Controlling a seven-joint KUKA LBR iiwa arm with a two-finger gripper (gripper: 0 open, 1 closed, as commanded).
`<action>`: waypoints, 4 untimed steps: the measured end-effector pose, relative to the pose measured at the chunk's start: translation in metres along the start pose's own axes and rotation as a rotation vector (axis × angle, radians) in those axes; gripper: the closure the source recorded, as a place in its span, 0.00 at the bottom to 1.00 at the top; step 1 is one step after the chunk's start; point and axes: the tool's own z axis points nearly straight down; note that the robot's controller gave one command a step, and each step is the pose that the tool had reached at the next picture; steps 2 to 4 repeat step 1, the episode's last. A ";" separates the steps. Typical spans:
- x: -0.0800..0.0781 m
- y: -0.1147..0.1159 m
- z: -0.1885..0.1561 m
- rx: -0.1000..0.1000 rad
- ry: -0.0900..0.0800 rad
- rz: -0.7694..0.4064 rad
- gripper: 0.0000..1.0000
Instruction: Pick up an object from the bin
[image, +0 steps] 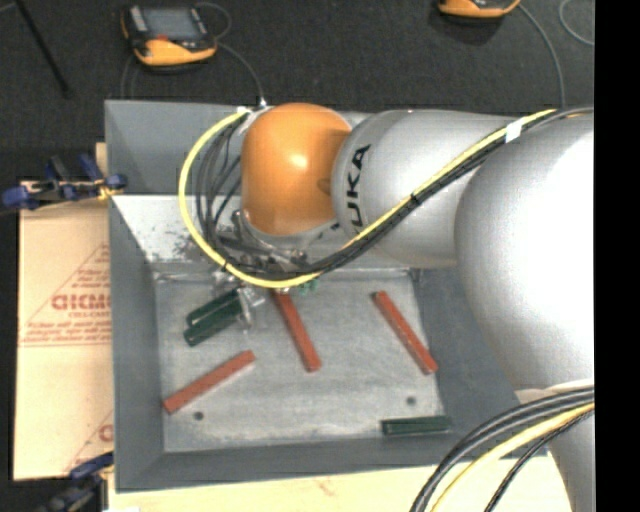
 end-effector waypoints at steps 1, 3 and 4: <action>0.003 0.015 -0.099 0.001 0.000 0.008 1.00; 0.003 0.015 -0.099 0.001 0.000 0.008 1.00; 0.003 0.015 -0.099 0.001 0.000 0.008 1.00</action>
Offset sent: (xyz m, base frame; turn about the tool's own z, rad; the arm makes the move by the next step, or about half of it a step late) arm 0.0000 0.0000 0.0000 0.0000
